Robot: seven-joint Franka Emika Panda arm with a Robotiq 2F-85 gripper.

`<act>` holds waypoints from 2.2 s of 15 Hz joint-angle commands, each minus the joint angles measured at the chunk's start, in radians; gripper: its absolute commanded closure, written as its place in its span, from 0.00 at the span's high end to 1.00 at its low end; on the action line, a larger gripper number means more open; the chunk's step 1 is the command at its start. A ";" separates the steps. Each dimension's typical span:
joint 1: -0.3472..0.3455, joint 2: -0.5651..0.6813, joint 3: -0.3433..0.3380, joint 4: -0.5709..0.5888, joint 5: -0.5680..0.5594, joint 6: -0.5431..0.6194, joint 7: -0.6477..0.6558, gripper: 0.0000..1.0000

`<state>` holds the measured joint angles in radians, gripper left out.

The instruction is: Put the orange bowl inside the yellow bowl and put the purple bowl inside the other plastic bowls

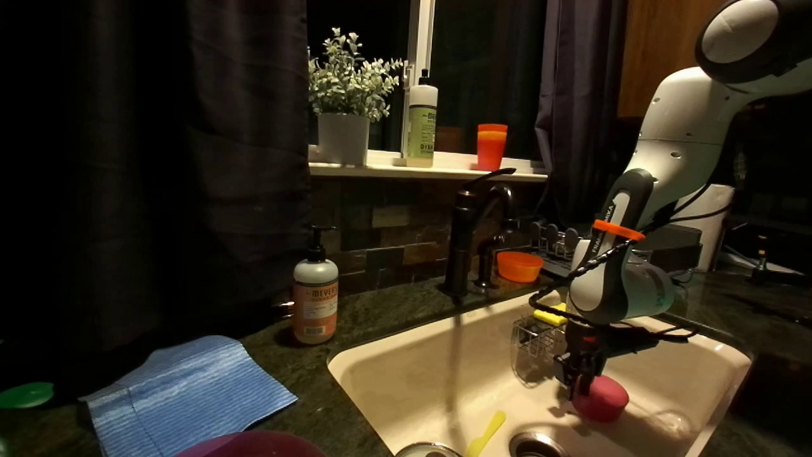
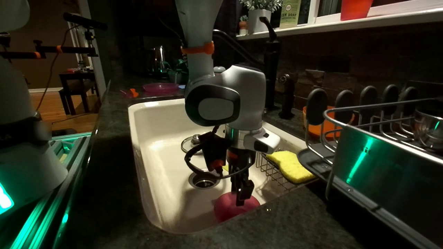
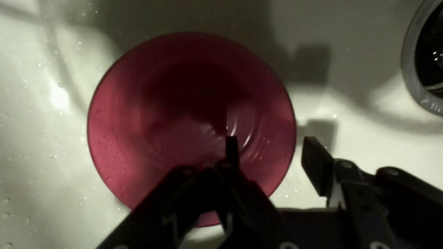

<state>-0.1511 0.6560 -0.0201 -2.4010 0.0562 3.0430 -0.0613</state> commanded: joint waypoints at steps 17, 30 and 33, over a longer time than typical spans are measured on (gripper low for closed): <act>0.256 -0.328 -0.122 0.070 -0.110 -0.689 0.346 0.01; 0.232 -0.476 -0.044 0.281 -0.337 -0.984 0.312 0.01; 0.224 -0.479 -0.041 0.303 -0.384 -0.998 0.285 0.01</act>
<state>0.0877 0.1877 -0.0785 -2.1176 -0.2843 2.0763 0.2471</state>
